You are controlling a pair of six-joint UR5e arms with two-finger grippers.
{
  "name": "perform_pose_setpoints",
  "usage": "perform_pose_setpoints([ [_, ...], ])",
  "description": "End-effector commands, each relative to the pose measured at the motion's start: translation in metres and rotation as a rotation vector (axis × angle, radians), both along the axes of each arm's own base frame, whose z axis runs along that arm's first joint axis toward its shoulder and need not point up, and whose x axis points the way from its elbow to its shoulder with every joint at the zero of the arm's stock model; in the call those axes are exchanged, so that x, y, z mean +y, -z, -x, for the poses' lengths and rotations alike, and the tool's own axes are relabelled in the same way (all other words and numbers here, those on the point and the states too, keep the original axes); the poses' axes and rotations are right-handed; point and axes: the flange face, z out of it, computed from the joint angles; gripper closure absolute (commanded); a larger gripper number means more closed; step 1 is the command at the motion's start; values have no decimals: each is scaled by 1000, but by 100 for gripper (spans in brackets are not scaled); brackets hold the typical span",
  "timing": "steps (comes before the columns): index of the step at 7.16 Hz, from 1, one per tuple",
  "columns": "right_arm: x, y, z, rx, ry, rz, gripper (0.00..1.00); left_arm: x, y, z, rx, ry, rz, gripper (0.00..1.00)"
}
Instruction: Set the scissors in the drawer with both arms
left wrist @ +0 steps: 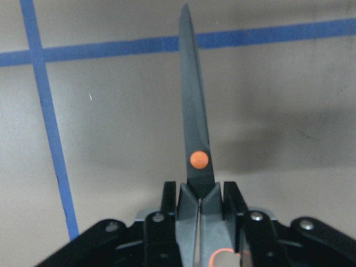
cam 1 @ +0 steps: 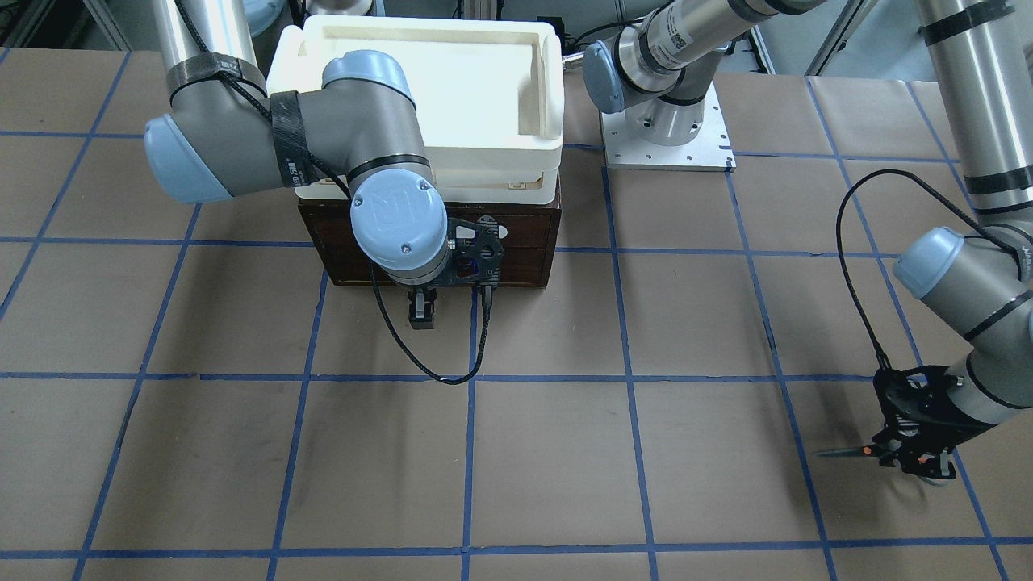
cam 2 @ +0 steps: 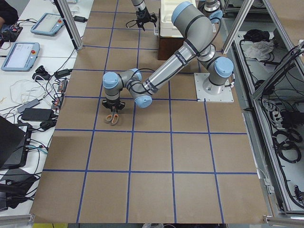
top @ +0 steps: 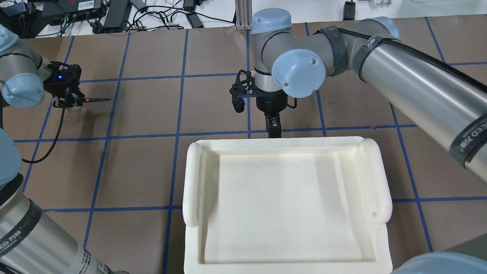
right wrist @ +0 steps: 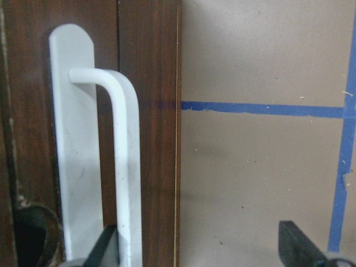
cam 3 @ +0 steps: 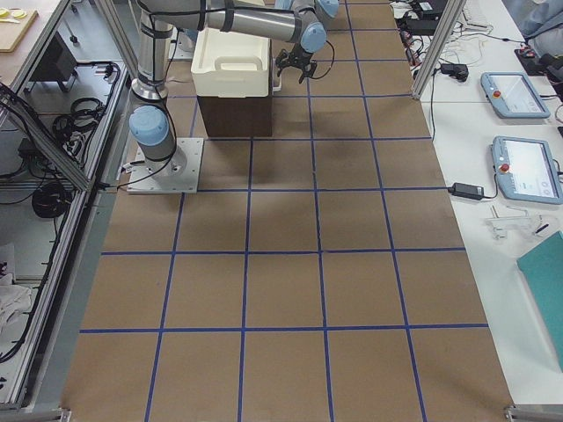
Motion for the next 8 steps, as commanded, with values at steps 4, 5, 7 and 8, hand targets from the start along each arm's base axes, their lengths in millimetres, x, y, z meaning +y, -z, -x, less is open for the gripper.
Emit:
perform_pose_setpoints([
  [4, -5, 3, -1, -5, 0, 13, 0, 24, -116, 96, 56, -53, -29, 100],
  [5, -7, 0, -1, -7, 1, 24, 0, 30, -131, 99, 59, -75, -22, 100],
  [7, -13, -1, -3, -19, -2, 64, 0, 35, -141, 101, 58, -79, -23, 100],
  [8, -16, -4, -4, -29, -14, 87, 0, 37, -148, 101, 53, -78, -14, 100],
])
